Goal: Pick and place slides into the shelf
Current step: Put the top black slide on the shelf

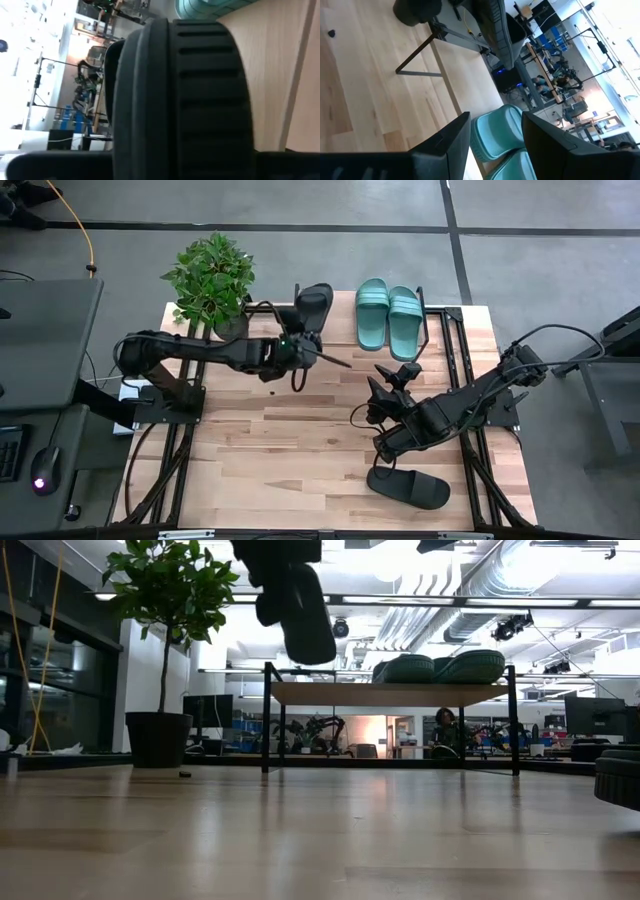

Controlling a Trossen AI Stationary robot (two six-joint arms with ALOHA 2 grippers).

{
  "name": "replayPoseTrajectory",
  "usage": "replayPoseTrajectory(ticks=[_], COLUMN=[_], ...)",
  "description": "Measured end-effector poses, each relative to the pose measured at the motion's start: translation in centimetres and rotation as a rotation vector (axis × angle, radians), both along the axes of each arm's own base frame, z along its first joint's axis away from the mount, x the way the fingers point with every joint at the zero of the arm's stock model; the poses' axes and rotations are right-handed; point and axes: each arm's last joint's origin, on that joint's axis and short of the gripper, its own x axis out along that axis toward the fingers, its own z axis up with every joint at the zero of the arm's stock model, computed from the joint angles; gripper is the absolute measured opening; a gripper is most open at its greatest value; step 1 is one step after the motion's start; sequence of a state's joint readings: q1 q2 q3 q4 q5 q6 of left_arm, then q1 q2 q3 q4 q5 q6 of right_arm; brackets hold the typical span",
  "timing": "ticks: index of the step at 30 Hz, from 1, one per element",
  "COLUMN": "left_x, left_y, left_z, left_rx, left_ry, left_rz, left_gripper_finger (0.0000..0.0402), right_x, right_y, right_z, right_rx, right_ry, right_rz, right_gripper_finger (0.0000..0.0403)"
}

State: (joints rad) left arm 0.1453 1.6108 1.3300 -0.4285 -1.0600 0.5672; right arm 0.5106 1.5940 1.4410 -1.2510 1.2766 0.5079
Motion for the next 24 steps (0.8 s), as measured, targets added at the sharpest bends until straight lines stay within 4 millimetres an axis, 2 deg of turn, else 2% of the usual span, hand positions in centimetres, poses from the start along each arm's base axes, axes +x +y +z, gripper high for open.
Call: replayPoseTrajectory(ticks=[9, 17, 24], left_x=[-0.3, -0.9, -0.7], left_y=[1.6, 3.2, 3.1], left_z=[-0.1, -1.9, -1.8], left_rx=[-0.042, -0.07, -0.069], left_ry=[-0.025, -0.008, -0.034], left_rz=[0.014, 0.038, 0.022], left_gripper_finger=[0.0069, 0.0069, 0.0069], right_x=[0.0, 0.0, 0.0], right_y=[0.0, 0.0, 0.0], right_z=[0.0, 0.0, 0.0], right_rx=[0.002, 0.002, 0.004], right_ry=[0.001, 0.0, -0.002], right_rz=[0.001, 0.001, 0.001], right_gripper_finger=[0.0167, 0.0167, 0.0167])
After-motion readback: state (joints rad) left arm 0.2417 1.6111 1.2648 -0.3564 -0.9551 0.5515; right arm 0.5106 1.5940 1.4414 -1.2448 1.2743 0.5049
